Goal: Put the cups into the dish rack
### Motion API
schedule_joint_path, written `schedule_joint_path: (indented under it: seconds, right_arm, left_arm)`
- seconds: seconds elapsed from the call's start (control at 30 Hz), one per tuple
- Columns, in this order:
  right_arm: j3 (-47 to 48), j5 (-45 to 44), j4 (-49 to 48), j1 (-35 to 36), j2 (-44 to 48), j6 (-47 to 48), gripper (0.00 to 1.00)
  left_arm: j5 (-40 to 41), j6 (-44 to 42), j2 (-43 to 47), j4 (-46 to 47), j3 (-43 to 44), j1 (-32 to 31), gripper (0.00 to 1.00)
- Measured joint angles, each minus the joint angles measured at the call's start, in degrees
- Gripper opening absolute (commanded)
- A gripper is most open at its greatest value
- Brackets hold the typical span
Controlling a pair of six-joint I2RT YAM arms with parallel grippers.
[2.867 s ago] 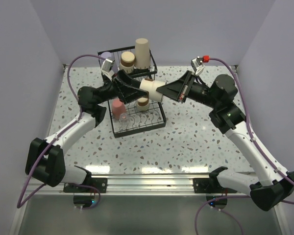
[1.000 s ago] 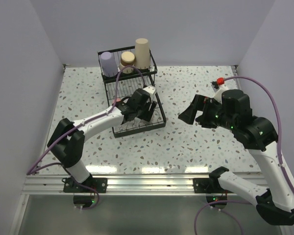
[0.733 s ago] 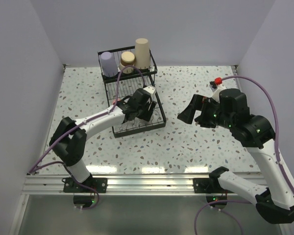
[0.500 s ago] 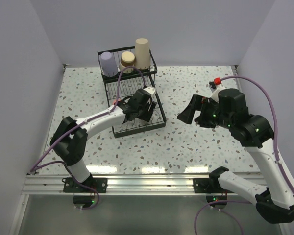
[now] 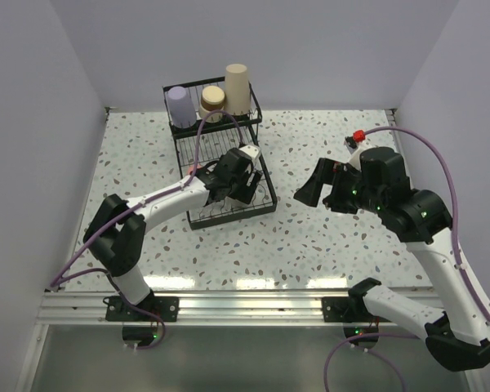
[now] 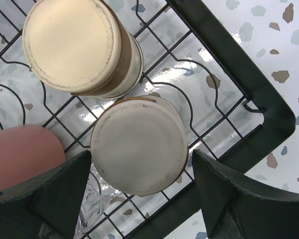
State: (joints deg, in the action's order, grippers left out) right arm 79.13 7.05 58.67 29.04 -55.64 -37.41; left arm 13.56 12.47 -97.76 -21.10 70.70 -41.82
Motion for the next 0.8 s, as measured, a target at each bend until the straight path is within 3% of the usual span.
schedule_joint_path:
  seconds: [0.5,0.8]
  right_arm:
    - [0.00,0.02,0.02,0.00,0.00,0.68,0.98]
    - [0.00,-0.07,0.04,0.00,0.57,1.86,0.98]
  left_arm:
    - [0.17,-0.04,1.36,-1.62,2.58,0.00,0.91]
    - [-0.31,-0.22,12.98,-1.66,2.73,0.00,0.91]
